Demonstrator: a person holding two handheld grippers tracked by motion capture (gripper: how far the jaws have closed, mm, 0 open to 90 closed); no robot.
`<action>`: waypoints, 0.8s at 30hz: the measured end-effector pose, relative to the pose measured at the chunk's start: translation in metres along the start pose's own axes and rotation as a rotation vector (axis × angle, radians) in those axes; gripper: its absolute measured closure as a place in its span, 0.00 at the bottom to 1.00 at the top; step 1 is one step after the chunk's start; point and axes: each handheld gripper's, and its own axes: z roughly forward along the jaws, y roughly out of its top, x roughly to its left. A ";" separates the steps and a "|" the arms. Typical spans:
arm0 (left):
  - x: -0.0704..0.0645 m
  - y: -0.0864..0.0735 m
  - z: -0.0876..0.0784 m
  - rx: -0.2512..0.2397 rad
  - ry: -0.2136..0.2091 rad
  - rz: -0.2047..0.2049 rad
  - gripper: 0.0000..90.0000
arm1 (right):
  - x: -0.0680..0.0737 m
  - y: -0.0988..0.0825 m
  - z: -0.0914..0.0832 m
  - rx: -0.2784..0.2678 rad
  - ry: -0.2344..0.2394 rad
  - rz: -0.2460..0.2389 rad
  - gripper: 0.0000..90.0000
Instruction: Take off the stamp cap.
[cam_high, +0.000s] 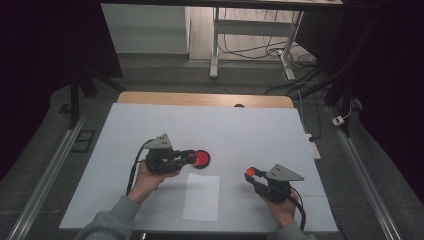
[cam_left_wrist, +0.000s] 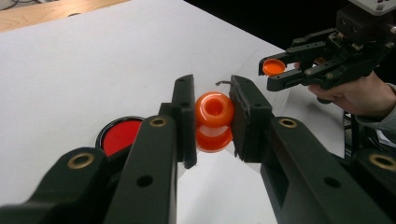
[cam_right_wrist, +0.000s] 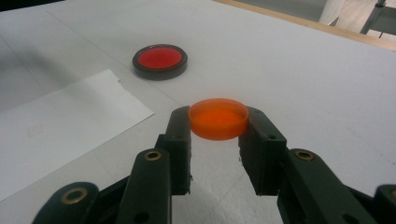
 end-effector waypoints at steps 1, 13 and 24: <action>0.000 0.000 0.000 -0.001 0.001 0.000 0.81 | 0.000 0.000 -0.001 -0.002 -0.002 0.002 0.71; 0.002 0.004 -0.002 -0.003 0.030 0.011 0.81 | 0.002 0.000 0.001 0.002 0.017 -0.013 0.71; 0.005 0.010 0.000 -0.006 0.049 0.023 0.81 | 0.004 0.000 0.002 0.006 0.027 -0.024 0.71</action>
